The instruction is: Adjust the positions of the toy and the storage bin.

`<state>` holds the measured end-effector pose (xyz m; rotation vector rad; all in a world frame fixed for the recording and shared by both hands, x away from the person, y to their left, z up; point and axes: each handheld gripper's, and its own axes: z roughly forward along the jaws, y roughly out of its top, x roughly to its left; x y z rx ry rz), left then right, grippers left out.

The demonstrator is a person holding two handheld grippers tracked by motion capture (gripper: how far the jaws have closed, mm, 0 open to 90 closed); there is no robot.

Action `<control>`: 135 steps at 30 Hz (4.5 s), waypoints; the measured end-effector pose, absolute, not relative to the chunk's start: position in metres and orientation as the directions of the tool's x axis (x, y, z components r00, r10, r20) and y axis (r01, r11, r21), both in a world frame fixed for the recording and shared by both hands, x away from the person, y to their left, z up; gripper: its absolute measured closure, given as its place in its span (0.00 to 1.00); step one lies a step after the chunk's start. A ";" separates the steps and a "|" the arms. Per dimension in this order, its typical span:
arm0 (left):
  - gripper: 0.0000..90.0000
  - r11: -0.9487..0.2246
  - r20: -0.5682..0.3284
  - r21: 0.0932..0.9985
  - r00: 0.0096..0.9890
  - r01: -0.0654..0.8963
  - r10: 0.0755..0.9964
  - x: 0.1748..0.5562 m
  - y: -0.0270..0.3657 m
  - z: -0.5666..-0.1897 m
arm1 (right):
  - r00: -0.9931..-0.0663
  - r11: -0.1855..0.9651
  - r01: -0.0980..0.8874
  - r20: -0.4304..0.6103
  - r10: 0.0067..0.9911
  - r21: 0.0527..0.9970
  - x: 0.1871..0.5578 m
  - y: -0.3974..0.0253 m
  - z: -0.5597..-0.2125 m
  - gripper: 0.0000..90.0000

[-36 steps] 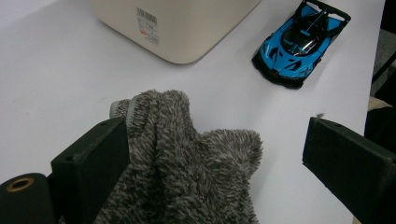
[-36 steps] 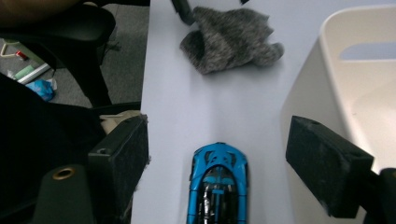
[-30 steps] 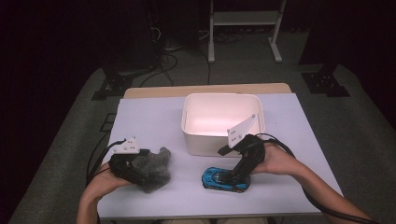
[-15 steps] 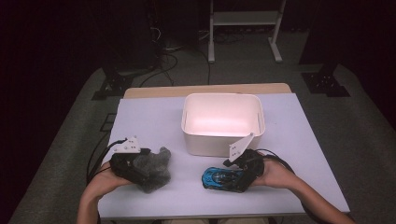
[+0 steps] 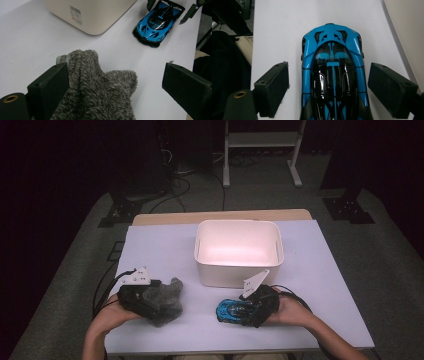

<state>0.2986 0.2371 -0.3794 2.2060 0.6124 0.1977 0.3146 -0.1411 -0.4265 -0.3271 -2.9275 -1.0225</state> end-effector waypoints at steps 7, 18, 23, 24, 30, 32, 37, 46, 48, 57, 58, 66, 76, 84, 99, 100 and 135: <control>0.07 -0.550 -0.063 0.753 0.872 0.361 0.486 0.299 0.236 -0.380 | -0.976 0.783 0.209 0.080 0.201 0.586 0.317 -0.141 -0.433 0.17; 0.07 -0.553 -0.063 0.751 0.874 0.360 0.483 0.299 0.236 -0.381 | -0.981 0.817 0.184 0.048 0.189 0.546 0.316 -0.136 -0.437 0.17; 0.07 -0.553 -0.062 0.751 0.873 0.360 0.484 0.299 0.237 -0.381 | -0.982 0.828 0.177 0.038 0.185 0.532 0.316 -0.133 -0.439 0.17; 0.07 -0.554 -0.062 0.751 0.873 0.360 0.483 0.299 0.237 -0.381 | -0.982 0.830 0.175 0.035 0.185 0.529 0.315 -0.132 -0.440 0.17; 0.07 -0.553 -0.064 0.751 0.873 0.361 0.484 0.299 0.237 -0.381 | -0.984 0.843 0.163 0.024 0.175 0.512 0.315 -0.127 -0.442 0.17; 0.07 -0.551 -0.065 0.752 0.872 0.362 0.485 0.299 0.237 -0.380 | -0.984 0.846 0.161 0.015 0.178 0.508 0.315 -0.126 -0.443 0.17; 0.07 -0.551 -0.065 0.752 0.872 0.362 0.484 0.299 0.238 -0.380 | -0.983 0.850 0.159 -0.001 0.184 0.502 0.315 -0.126 -0.442 0.23; 0.07 -0.554 -0.062 0.752 0.874 0.359 0.482 0.298 0.238 -0.380 | -0.985 0.856 0.149 -0.004 0.173 0.494 0.313 -0.125 -0.440 0.28; 0.07 -0.555 -0.061 0.751 0.875 0.358 0.481 0.298 0.238 -0.380 | -0.985 0.858 0.148 -0.006 0.173 0.492 0.313 -0.125 -0.440 0.28; 0.07 -0.548 -0.063 0.753 0.869 0.365 0.491 0.297 0.241 -0.380 | -0.988 0.860 0.141 0.009 0.157 0.490 0.316 -0.125 -0.439 0.28; 0.07 -0.548 -0.063 0.753 0.869 0.365 0.491 0.297 0.241 -0.380 | -0.988 0.860 0.140 0.009 0.155 0.491 0.316 -0.125 -0.438 0.28; 0.07 -0.550 -0.064 0.752 0.871 0.362 0.487 0.296 0.241 -0.380 | -0.989 0.858 0.133 0.008 0.148 0.497 0.315 -0.125 -0.438 0.28; 0.07 -0.548 -0.067 0.752 0.870 0.366 0.489 0.296 0.242 -0.382 | -0.992 0.858 0.121 0.021 0.128 0.499 0.315 -0.125 -0.437 0.28; 0.07 -0.551 -0.067 0.750 0.872 0.365 0.485 0.296 0.241 -0.383 | -0.993 0.846 0.116 0.041 0.111 0.520 0.312 -0.123 -0.426 0.28; 0.07 -0.547 -0.072 0.751 0.869 0.370 0.489 0.296 0.242 -0.384 | -0.997 0.831 0.078 0.053 0.059 0.551 0.305 -0.117 -0.387 0.28; 0.07 -0.547 -0.073 0.750 0.868 0.372 0.490 0.296 0.242 -0.385 | -0.997 0.831 0.073 0.053 0.053 0.551 0.305 -0.116 -0.383 0.28; 0.07 -0.530 -0.084 0.756 0.860 0.384 0.504 0.296 0.252 -0.388 | -1.000 0.827 -0.013 -0.017 -0.004 0.563 0.324 -0.114 -0.251 0.28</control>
